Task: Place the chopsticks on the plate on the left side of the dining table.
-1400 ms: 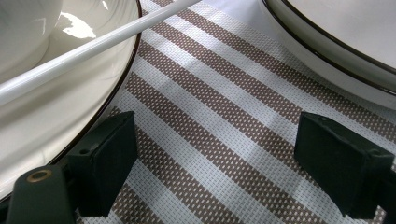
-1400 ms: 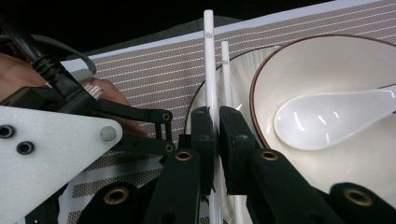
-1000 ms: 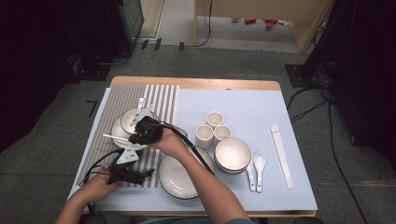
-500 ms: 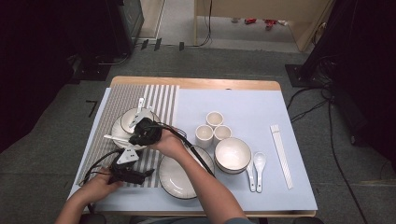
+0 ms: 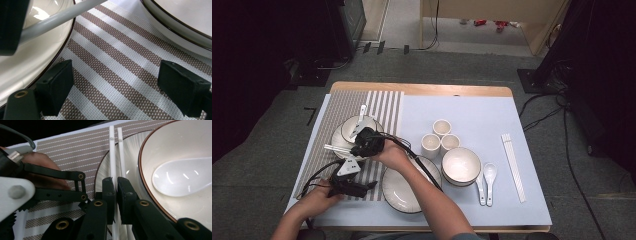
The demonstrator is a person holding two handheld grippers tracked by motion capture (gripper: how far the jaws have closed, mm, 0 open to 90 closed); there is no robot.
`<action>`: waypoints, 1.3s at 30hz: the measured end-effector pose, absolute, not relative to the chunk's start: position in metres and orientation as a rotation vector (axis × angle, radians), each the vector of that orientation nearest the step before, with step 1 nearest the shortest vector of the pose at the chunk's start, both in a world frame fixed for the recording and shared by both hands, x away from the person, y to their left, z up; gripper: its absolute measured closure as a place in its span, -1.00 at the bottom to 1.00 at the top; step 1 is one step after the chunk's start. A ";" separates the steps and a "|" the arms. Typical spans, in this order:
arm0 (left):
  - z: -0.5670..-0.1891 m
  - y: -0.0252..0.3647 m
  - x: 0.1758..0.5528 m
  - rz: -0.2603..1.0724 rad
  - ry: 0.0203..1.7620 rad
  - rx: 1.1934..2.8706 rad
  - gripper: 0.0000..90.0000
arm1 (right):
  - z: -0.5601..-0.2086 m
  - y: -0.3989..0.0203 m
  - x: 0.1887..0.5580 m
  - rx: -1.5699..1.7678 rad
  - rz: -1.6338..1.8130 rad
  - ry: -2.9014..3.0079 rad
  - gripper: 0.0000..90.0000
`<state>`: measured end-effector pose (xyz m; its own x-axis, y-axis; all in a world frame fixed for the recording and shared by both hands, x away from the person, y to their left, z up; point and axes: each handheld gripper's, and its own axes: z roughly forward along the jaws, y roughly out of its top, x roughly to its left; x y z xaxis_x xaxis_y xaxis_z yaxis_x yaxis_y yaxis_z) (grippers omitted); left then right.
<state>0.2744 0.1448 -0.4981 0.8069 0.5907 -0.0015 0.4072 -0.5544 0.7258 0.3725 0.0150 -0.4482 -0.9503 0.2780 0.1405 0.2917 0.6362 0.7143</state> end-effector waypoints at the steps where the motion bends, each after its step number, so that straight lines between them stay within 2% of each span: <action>1: -0.498 0.145 0.274 0.313 0.731 2.234 -0.70 | -0.449 0.015 0.373 -0.490 -1.231 -2.829 0.89; 30: -0.498 0.145 0.274 0.312 0.733 2.232 -0.70 | -0.453 0.015 0.376 -0.539 -1.220 -2.823 0.82; 39: -0.498 0.145 0.274 0.313 0.733 2.234 -0.70 | -0.453 0.011 0.375 -0.534 -1.203 -2.834 0.87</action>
